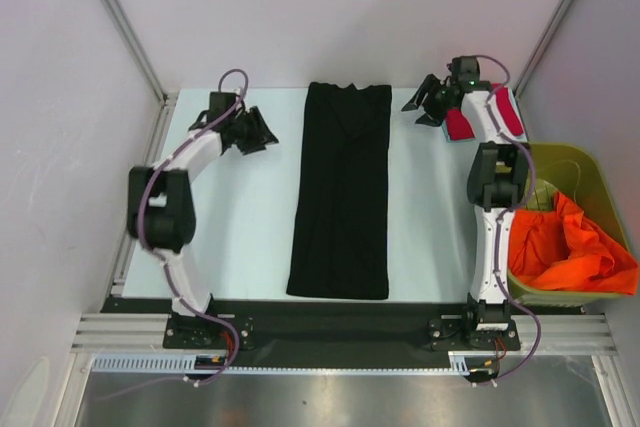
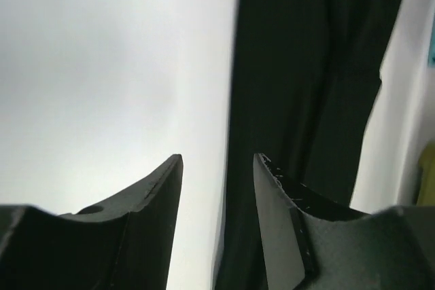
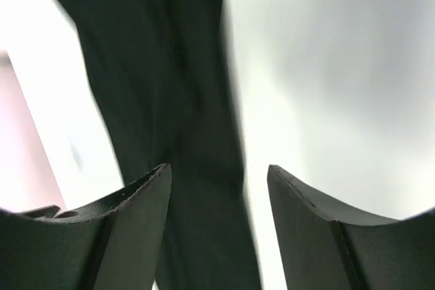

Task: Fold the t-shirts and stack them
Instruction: Fold the tshirt

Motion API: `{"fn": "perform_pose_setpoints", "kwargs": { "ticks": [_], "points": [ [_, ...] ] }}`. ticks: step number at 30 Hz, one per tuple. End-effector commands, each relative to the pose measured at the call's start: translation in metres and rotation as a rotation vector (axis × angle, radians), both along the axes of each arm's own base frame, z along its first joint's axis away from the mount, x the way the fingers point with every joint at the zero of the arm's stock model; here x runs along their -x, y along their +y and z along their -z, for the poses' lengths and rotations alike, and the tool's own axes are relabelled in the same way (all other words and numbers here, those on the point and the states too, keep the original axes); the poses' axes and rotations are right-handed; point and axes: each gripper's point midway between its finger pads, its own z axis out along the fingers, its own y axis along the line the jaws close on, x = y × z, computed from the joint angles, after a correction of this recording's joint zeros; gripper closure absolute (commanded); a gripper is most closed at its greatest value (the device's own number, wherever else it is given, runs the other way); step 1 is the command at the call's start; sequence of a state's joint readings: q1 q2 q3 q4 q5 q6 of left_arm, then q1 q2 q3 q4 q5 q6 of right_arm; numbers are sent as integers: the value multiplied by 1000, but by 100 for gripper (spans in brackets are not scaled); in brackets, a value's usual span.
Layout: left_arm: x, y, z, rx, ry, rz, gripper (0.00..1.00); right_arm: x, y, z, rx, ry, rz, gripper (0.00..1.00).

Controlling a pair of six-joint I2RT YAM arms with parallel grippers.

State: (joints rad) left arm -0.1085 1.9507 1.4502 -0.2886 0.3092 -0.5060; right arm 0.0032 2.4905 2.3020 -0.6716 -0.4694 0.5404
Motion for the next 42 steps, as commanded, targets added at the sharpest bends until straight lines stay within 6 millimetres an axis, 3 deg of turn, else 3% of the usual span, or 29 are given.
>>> {"fn": "perform_pose_setpoints", "kwargs": {
  "ticks": [1, 2, 3, 4, 5, 6, 7, 8, 10, 11, 12, 14, 15, 18, 22, 27, 30, 42],
  "points": [
    [80, 4, -3, -33, 41, 96, 48, 86, 10, -79, 93, 15, -111, 35],
    [103, 1, -18, -15, 33, 116, 47, 104, 17, -81, 94, 24, -131, 35],
    [137, -1, 5, -2, 112, 141, 46, 139, 32, -42, 86, 101, -175, 34],
    [154, -3, 5, -5, 115, 150, 45, 162, 45, -80, 63, 2, -193, 34],
    [172, -10, 6, -7, 119, 173, 43, 180, 55, -77, 48, -10, -219, 34],
    [185, -14, -9, 4, 70, 172, 41, 203, 72, -73, 38, -25, -260, 34],
    [207, -14, 7, 1, 109, 171, 40, 238, 73, -42, 40, 61, -274, 33],
    [220, -23, 9, 12, 108, 193, 39, 262, 77, -51, 24, 35, -284, 33],
    [244, -32, 14, 51, 132, 192, 39, 302, 96, -41, -14, 42, -362, 33],
    [256, -41, 17, 44, 144, 221, 39, 335, 95, -17, -1, 110, -396, 33],
    [264, -45, 19, 49, 163, 217, 39, 352, 95, -20, 8, 99, -414, 34],
    [283, -50, 29, 24, 195, 219, 39, 397, 90, 4, 41, 174, -449, 33],
    [288, -49, 34, 7, 206, 210, 39, 410, 89, -1, 27, 150, -446, 33],
    [308, -46, 51, -26, 267, 194, 34, 443, 85, 9, -6, 170, -442, 33],
    [330, -48, 69, -28, 351, 216, 33, 467, 85, 24, -77, 227, -438, 35],
    [349, -54, 80, -9, 405, 248, 36, 478, 85, 39, -94, 253, -416, 44],
    [356, -53, 85, -10, 427, 253, 39, 486, 84, 48, -114, 286, -394, 52],
    [369, -50, 90, -2, 459, 249, 53, 495, 91, 64, -192, 326, -372, 53]
  ]
}}
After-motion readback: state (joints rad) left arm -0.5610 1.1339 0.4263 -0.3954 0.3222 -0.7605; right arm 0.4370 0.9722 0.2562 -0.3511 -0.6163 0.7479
